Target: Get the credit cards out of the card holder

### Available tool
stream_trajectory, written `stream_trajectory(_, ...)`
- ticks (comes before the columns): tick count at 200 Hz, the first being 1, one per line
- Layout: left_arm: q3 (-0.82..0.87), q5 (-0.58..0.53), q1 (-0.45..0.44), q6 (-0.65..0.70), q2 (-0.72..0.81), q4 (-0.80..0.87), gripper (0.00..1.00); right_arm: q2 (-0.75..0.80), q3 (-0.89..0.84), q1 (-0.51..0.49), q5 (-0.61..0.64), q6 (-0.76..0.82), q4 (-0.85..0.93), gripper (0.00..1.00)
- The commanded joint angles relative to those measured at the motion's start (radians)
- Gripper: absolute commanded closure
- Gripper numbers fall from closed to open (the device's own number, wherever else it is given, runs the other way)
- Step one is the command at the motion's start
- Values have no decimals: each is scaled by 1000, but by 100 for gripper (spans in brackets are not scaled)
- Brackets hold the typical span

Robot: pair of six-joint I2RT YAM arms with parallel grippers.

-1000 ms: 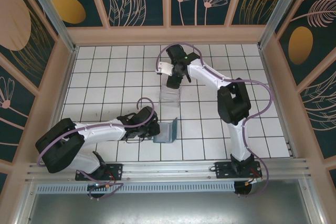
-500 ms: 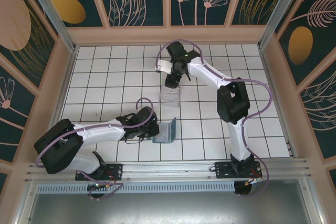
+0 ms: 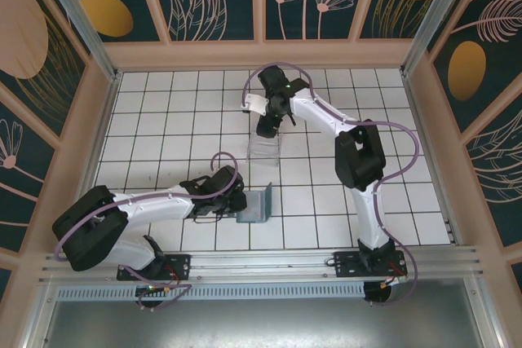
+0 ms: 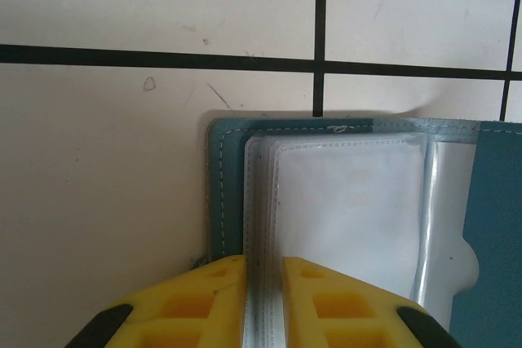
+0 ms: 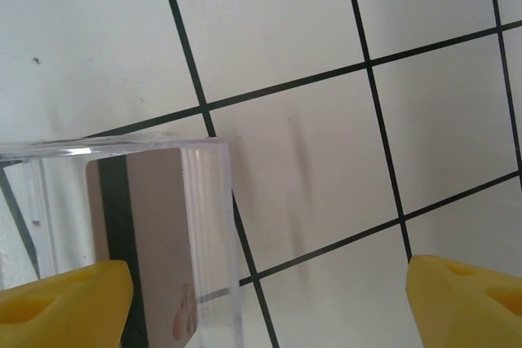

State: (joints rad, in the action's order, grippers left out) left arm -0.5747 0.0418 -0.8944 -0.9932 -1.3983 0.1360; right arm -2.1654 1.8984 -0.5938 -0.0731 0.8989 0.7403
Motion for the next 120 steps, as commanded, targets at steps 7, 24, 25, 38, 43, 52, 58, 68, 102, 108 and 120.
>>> stream_trajectory(7,12,-23,-2,-7,15,63,81,-45,24,12,7,-10,27,12)
stream_trajectory(24,12,-25,-3,-9,17,65,81,-43,25,14,16,-15,18,13)
stream_trajectory(25,14,-25,-2,-9,17,65,81,-44,24,14,16,-15,17,13)
stream_trajectory(38,14,-24,-3,-10,19,65,81,-41,28,17,20,-16,16,13)
stream_trajectory(43,13,-24,-2,-9,19,65,81,-38,31,16,17,-16,19,13)
stream_trajectory(52,14,-25,-2,-9,19,67,81,-31,38,15,7,-21,24,13)
stream_trajectory(58,15,-25,-3,-10,21,67,81,-24,41,13,1,-24,24,13)
stream_trajectory(68,16,-26,-2,-11,21,67,81,-11,42,9,-11,-29,24,13)
stream_trajectory(102,16,-25,-3,-10,17,62,81,28,23,-9,-90,-22,38,13)
stream_trajectory(108,19,-23,-1,-11,16,59,81,27,20,-10,-92,-23,36,13)
stream_trajectory(120,18,-23,-2,-10,15,58,81,19,17,-12,-86,-23,31,13)
